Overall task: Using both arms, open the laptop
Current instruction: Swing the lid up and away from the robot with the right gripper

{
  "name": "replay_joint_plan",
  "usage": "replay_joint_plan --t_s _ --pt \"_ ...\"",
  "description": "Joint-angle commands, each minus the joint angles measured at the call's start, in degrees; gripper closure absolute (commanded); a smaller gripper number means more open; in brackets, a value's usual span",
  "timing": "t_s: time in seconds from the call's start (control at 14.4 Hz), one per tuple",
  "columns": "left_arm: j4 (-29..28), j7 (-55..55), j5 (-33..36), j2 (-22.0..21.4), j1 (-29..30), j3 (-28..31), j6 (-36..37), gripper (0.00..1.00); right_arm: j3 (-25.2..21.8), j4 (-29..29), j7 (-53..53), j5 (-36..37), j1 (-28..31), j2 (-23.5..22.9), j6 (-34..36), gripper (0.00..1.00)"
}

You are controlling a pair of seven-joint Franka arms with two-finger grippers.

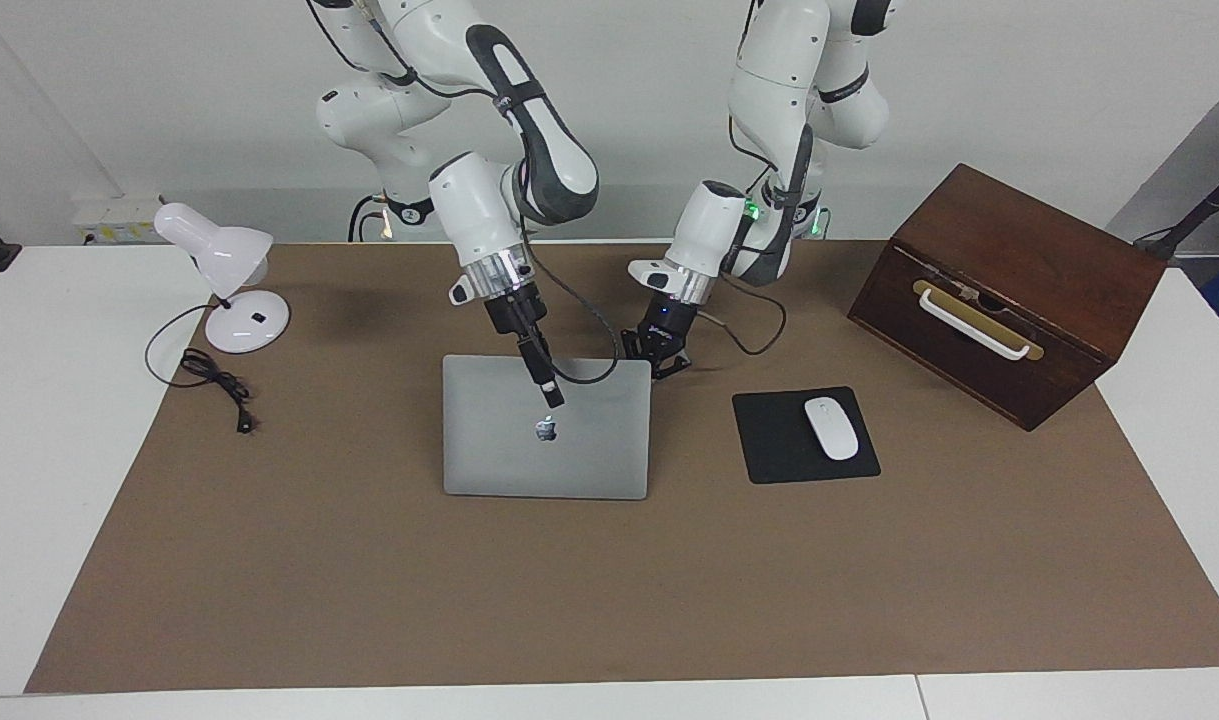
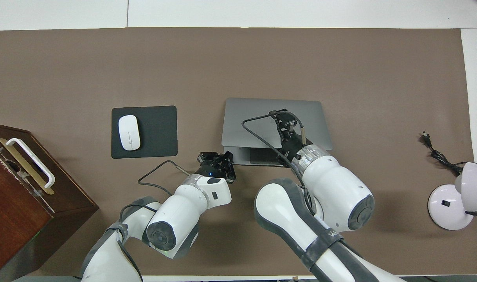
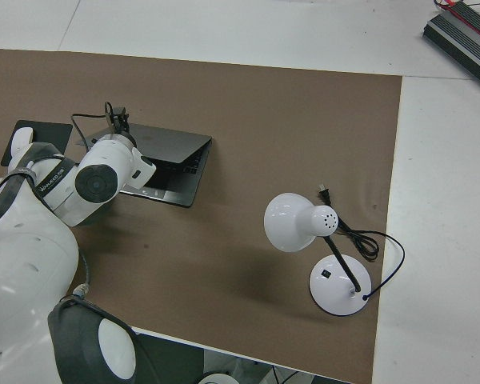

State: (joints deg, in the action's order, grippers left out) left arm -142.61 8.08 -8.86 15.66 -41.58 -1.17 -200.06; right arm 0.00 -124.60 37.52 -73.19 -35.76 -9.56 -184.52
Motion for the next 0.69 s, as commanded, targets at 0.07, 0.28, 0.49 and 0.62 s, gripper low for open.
replay_joint_plan --t_s 0.07,0.28,0.49,0.62 --pt "1.2 0.9 -1.1 2.8 -1.3 0.6 -0.8 1.00 0.2 5.1 -3.2 -1.2 1.7 -3.4 -0.2 0.00" --pt "1.2 0.9 -1.1 2.8 -1.3 0.6 -0.8 1.00 0.2 7.6 -3.6 -1.2 2.7 -4.4 0.0 0.00" --pt "1.2 0.9 -1.0 2.8 -1.3 0.6 -0.8 1.00 0.2 9.7 -3.7 -1.2 3.3 -4.9 0.1 0.00" --pt "1.2 0.9 -1.1 2.8 -1.3 0.6 -0.8 1.00 0.2 11.7 -3.8 -1.2 3.5 -5.6 0.0 0.00"
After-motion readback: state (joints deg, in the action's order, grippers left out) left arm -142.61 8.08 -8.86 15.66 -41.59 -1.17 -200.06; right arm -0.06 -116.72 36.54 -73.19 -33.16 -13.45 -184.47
